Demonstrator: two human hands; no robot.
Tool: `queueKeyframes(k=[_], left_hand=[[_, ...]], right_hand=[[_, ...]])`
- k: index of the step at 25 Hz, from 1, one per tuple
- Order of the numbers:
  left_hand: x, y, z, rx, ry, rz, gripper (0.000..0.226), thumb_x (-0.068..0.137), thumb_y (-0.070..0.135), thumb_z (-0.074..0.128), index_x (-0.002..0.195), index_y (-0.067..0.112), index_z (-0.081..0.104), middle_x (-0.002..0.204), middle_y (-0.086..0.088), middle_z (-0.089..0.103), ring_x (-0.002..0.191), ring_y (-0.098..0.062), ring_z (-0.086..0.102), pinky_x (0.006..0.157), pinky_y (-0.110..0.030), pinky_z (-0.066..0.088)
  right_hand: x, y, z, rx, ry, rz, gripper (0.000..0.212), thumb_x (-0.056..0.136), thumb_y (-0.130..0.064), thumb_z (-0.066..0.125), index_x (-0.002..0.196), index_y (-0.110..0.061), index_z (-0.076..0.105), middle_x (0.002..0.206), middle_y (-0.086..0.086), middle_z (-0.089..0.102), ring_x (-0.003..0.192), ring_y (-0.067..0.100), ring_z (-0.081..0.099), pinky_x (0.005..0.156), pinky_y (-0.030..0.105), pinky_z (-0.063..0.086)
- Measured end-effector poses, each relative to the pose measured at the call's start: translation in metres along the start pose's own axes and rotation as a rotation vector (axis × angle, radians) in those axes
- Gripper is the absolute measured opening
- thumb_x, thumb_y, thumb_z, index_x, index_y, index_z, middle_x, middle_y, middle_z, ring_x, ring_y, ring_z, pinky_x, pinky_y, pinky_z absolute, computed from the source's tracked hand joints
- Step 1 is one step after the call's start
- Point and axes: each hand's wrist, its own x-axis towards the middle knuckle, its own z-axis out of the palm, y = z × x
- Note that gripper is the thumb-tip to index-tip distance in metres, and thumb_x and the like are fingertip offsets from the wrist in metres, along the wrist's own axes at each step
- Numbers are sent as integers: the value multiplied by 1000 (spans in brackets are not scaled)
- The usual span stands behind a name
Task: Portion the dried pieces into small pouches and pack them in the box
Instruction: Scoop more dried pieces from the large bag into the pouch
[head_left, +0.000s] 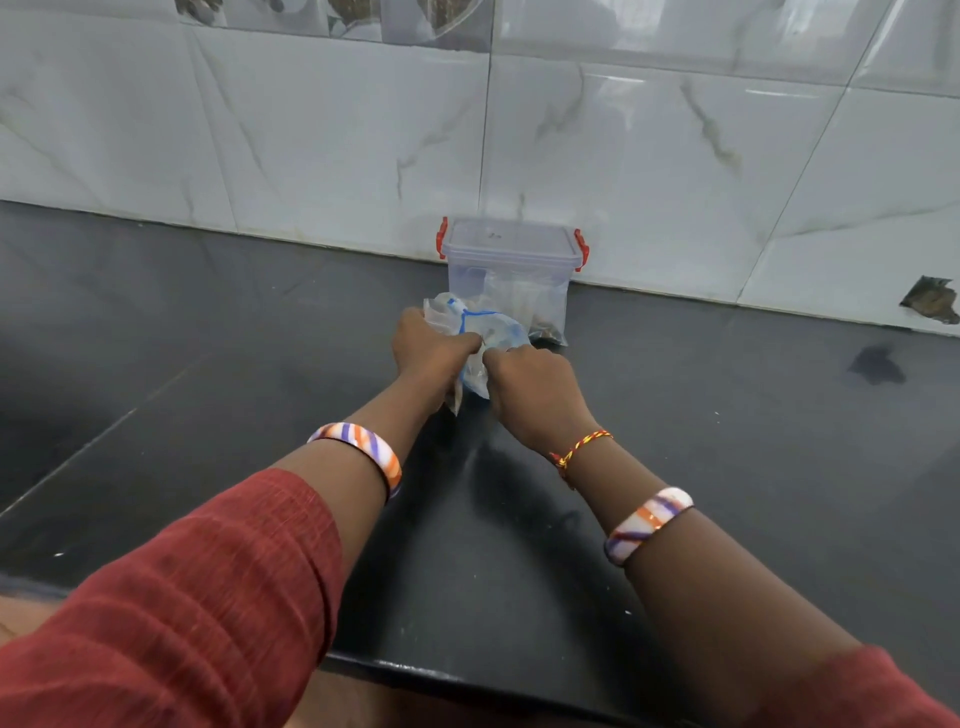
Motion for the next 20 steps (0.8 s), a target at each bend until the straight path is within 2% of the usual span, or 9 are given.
queueKeyframes(k=[1,3,6,10,12,14,15,17,20], left_hand=[[4,0,0,-15,-6,-7,50,66,9,75,111,5,54,108,-10,63,99,-25,63,80,-33,53],[8,-1,-1,17,-41,13,47,64,9,73,108,3,58,104,-11,65,96,-25,64,79,-33,54],[6,-1,-1,-4,-40,13,50,56,12,73,103,2,60,98,-10,67,89,-25,65,77,-32,54],[11,16,2,-328,30,-132,55,51,8,75,104,4,62,100,-13,68,88,-29,68,82,-44,58],[11,37,11,-241,-39,-15,60,47,14,75,105,2,63,102,-14,69,91,-27,68,82,-41,58],[2,56,22,-37,-187,129,61,54,15,76,111,2,57,105,-10,64,97,-24,64,84,-36,55],[-3,62,27,58,-254,163,60,61,12,76,115,2,52,106,-8,59,100,-22,59,84,-33,52],[-6,62,33,148,-306,188,58,68,8,72,119,3,46,105,-7,51,104,-21,54,81,-29,47],[-4,57,27,164,-233,224,54,69,8,71,117,4,46,105,-6,51,97,-21,52,73,-28,43]], right_hand=[[2,0,1,-16,20,-13,28,93,-7,46,118,1,54,104,22,66,90,39,62,67,34,41],[5,3,2,-80,-49,-35,26,94,-7,44,117,-1,54,107,18,65,94,35,63,74,35,47],[13,10,7,-48,-97,70,25,93,-6,40,111,-1,57,109,18,64,99,35,61,78,35,47],[22,11,19,409,34,355,22,86,-6,48,91,5,66,90,20,66,84,31,61,68,26,38],[24,18,22,688,83,544,19,78,1,50,73,10,67,66,18,63,65,24,58,59,21,37],[23,25,21,1066,117,775,19,75,9,49,59,9,60,45,11,53,42,16,49,40,16,34],[22,27,21,1207,122,877,22,75,11,48,55,5,55,43,9,47,37,13,44,33,13,30],[18,30,19,1352,92,1005,29,78,9,50,53,-4,50,49,9,45,29,7,39,29,11,26],[15,30,14,1455,74,1067,25,83,4,55,60,-5,55,43,4,49,22,2,34,28,11,25]])
